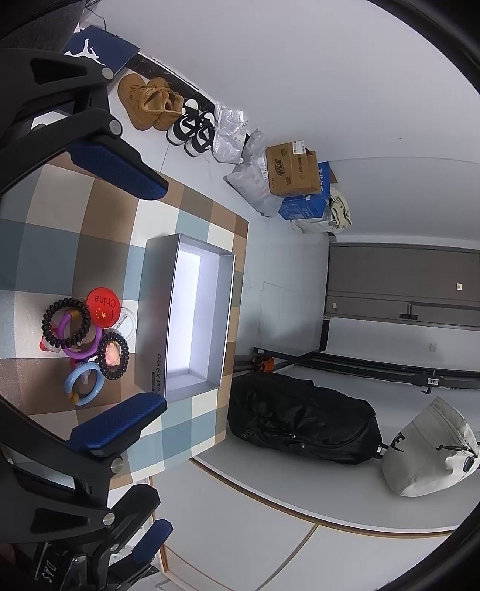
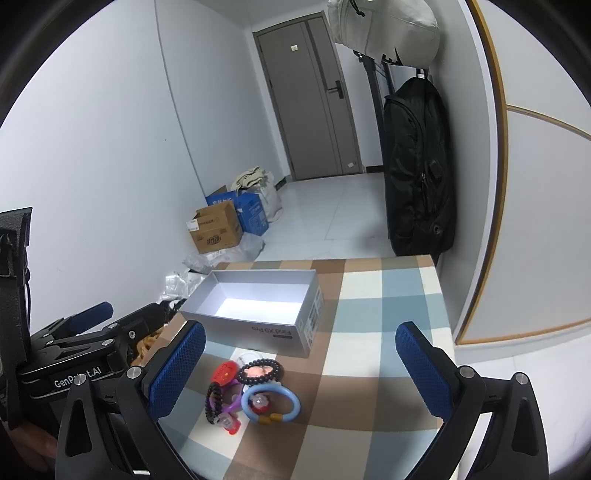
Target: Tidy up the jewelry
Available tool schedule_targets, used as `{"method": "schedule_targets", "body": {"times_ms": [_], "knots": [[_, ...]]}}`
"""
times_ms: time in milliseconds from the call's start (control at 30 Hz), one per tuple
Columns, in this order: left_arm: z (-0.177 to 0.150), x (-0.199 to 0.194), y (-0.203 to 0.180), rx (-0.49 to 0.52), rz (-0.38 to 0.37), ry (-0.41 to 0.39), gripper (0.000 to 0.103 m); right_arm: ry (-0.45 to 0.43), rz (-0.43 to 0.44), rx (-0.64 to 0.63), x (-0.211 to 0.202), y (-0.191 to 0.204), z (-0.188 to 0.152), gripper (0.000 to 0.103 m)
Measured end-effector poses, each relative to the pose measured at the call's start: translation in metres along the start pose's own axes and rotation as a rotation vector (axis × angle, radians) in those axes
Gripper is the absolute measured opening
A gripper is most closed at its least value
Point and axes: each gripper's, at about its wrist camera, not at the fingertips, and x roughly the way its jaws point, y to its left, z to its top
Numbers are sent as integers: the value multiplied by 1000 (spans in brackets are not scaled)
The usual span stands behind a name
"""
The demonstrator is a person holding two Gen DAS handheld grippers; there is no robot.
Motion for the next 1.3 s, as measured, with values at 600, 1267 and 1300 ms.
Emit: {"method": "schedule_targets", "body": {"times_ms": [600, 1267, 1300], "knots": [[-5, 13, 6, -25, -65, 75, 101, 41, -3, 9, 10, 1, -4, 103], [-46, 76, 39, -308, -359, 508, 88, 199, 5, 139, 44, -22, -6, 103], [-46, 76, 35, -305, -370, 517, 88, 202, 8, 147, 45, -24, -6, 103]]}}
